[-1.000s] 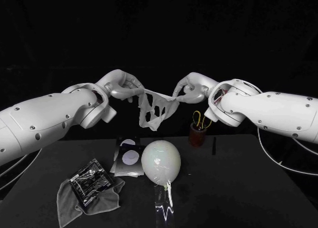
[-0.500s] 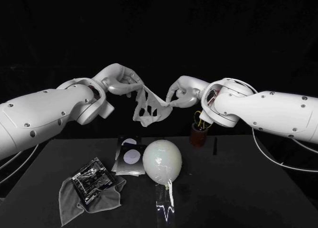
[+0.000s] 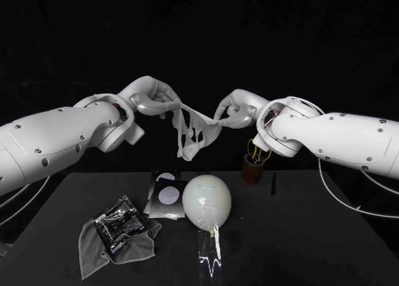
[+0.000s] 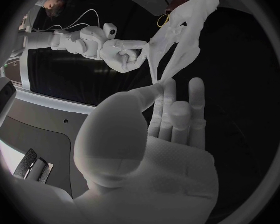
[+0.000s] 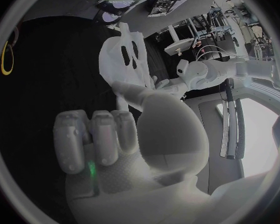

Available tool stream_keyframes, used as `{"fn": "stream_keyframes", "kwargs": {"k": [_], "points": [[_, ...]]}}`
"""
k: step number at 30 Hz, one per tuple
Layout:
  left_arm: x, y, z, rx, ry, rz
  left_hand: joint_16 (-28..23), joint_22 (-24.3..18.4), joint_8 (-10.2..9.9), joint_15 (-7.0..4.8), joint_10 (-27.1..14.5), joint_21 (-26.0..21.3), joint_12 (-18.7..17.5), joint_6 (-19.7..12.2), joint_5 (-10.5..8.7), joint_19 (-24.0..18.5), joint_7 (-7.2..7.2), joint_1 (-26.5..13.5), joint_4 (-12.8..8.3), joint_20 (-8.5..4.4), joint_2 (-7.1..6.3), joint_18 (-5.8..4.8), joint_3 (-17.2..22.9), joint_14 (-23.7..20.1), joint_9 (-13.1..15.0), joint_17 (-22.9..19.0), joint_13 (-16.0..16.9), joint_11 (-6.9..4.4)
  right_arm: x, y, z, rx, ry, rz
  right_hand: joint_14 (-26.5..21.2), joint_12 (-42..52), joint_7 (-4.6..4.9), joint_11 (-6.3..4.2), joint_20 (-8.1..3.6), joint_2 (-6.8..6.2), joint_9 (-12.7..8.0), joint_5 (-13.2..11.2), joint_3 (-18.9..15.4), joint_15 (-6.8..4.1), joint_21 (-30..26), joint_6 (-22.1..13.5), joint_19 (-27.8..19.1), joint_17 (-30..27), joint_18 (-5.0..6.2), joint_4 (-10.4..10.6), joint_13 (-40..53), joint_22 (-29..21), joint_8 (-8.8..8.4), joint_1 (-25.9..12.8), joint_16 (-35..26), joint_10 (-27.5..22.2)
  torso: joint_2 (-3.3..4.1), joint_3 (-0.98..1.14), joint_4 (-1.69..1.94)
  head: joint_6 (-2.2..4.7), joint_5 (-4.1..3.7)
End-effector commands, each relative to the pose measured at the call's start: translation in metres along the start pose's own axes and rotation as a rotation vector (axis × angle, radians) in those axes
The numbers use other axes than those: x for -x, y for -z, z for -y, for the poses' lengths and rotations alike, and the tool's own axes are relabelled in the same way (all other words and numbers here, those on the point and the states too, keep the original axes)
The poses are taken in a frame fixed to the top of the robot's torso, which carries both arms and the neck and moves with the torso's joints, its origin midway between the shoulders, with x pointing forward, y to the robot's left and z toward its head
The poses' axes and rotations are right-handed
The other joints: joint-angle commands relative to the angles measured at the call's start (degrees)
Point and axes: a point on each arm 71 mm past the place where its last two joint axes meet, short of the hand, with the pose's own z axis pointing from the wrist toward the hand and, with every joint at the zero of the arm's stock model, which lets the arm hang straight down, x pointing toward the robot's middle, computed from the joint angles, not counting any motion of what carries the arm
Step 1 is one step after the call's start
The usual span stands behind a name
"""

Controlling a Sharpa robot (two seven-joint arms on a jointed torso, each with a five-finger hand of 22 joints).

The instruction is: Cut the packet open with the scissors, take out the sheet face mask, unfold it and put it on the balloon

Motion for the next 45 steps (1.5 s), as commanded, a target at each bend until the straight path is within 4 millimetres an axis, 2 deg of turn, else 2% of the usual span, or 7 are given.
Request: {"fn": "stream_keyframes", "kwargs": {"k": [1, 5, 15, 21, 30, 40, 45], "points": [[-0.002, -0.004, 0.001, -0.004, -0.008, -0.009, 0.2, 0.02, 0.45, 0.04, 0.43, -0.21, -0.26, 0.35, 0.29, -0.25, 0.19, 0.7, -0.21, 0.1, 0.2, 0.75, -0.07, 0.03, 1.46, 0.09, -0.03, -0.02, 0.003, 0.0, 0.006, -0.03, -0.05, -0.006, 6.09, 0.2, 0.35, 0.23, -0.14, 0.28, 0.03, 0.33, 0.25, -0.23, 0.21, 0.07, 6.45, 15.1, -0.8, -0.05, 15.05, 15.07, 0.4, -0.04, 0.25, 6.3, -0.14, -0.03, 0.01, -0.16, -0.02], [-0.006, -0.008, 0.0, -0.012, -0.019, -0.036, 0.24, 0.02, 0.44, 0.05, 0.4, -0.2, -0.3, 0.33, 0.29, -0.25, 0.2, 0.7, -0.17, 0.1, 0.15, 0.75, -0.11, 0.05, 1.47, 0.17, -0.04, 0.0, 0.006, 0.006, 0.012, -0.047, -0.092, -0.012, 6.09, 0.2, 0.36, 0.23, -0.14, 0.27, 0.03, 0.32, 0.24, -0.23, 0.21, 0.08, 6.45, 15.1, -0.8, -0.04, 15.05, 15.07, 0.41, -0.05, 0.25, 6.3, 0.27, -0.02, 0.01, -0.16, -0.22], [-0.039, -0.02, -0.009, -0.039, -0.013, -0.114, 0.25, 0.04, 0.28, 0.15, 0.03, -0.21, -0.67, -0.05, 0.29, -0.4, 0.3, 0.93, 0.07, 0.14, 0.12, 0.7, -0.24, -0.59, 1.5, -0.84, -0.13, 0.12, 0.007, 0.02, 0.024, -0.094, -0.166, -0.114, 6.09, 0.2, 0.36, 0.24, -0.14, 0.24, 0.03, 0.3, 0.22, -0.23, 0.21, 0.08, 6.45, 15.1, -0.8, -0.03, 15.05, 15.07, 0.42, -0.07, 0.25, 6.3, 0.21, -0.15, -0.68, -0.68, -0.78], [-0.067, -0.029, -0.012, -0.06, 0.016, -0.155, 0.25, 0.05, 0.16, 0.29, -0.29, -0.24, -0.98, -0.39, 0.29, -0.66, 0.44, 1.27, 0.22, 0.21, 0.19, 0.67, -0.37, -1.23, 1.54, -1.52, -0.2, 0.27, 0.007, 0.032, 0.029, -0.125, -0.147, -0.154, 6.09, 0.2, 0.37, 0.24, -0.13, 0.11, 0.03, 0.2, 0.15, -0.22, 0.21, 0.1, 6.45, 15.1, -0.8, 0.02, 15.05, 15.07, 0.45, -0.14, 0.25, 6.3, 0.37, -0.11, -0.97, -1.27, -1.65], [-0.102, -0.038, -0.009, -0.08, 0.068, -0.213, 0.27, 0.08, 0.06, 0.42, -0.55, -0.25, -1.21, -0.65, 0.29, -0.93, 0.56, 1.63, 0.26, 0.29, 0.27, 0.64, -0.49, -1.76, 1.59, -1.94, -0.23, 0.39, 0.006, 0.061, 0.043, -0.183, -0.128, -0.185, 6.09, 0.2, 0.35, 0.24, -0.12, 0.04, 0.05, 0.1, 0.09, -0.21, 0.21, 0.17, 6.45, 15.1, -0.8, 0.08, 15.05, 15.07, 0.51, -0.21, 0.25, 6.3, 0.3, -0.18, -1.02, -2.61, -3.38], [-0.141, -0.041, 0.001, -0.111, 0.121, -0.299, 0.32, 0.15, -0.04, 0.58, -0.93, -0.19, -1.5, -0.96, 0.29, -1.3, 0.72, 2.19, 0.15, 0.4, 0.28, 0.63, -0.75, -2.48, 1.65, -2.45, -0.27, 0.54, -0.003, 0.096, 0.053, -0.232, -0.141, -0.21, 6.09, 0.2, 0.3, 0.22, -0.11, -0.09, 0.07, -0.02, 0.01, -0.2, 0.21, 0.28, 6.45, 15.1, -0.8, 0.17, 15.05, 15.07, 0.61, -0.31, 0.25, 6.3, 0.28, -0.08, -0.97, -3.5, -4.47], [-0.158, -0.04, -0.001, -0.115, 0.138, -0.323, 0.32, 0.19, -0.08, 0.63, -1.04, -0.16, -1.59, -1.05, 0.29, -1.42, 0.77, 2.36, 0.13, 0.44, 0.35, 0.62, -0.81, -2.78, 1.66, -2.76, -0.28, 0.6, -0.017, 0.114, 0.054, -0.25, -0.173, -0.233, 6.09, 0.2, 0.29, 0.21, -0.11, -0.1, 0.07, -0.01, 0.01, -0.2, 0.21, 0.3, 6.45, 15.1, -0.8, 0.18, 15.05, 15.07, 0.62, -0.31, 0.25, 6.3, 0.37, -0.12, -1.16, -4.12, -4.78]]}}
